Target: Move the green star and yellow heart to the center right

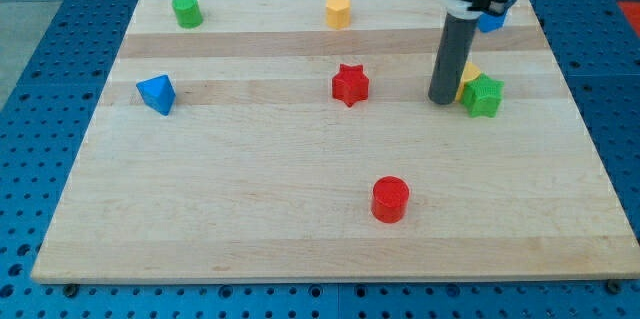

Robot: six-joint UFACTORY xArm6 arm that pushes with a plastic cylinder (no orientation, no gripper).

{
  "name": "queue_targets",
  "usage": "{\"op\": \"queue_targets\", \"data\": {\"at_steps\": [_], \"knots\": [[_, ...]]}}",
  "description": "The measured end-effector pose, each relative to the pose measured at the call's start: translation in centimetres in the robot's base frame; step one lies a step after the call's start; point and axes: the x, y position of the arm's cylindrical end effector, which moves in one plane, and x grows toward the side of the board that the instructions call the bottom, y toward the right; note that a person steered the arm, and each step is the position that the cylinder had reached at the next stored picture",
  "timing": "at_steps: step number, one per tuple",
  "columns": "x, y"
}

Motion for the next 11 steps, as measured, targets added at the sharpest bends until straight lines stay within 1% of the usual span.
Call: {"op": "queue_targets", "data": {"at_steps": [4, 6, 7, 8, 9, 10, 11], "knots": [[0.1, 5.1], [0.1, 5.0], [-0.4, 1.6], [-2.2, -0.5], [-5.8, -0.5], [-7.6, 0.2], [-7.9, 2.9]]}}
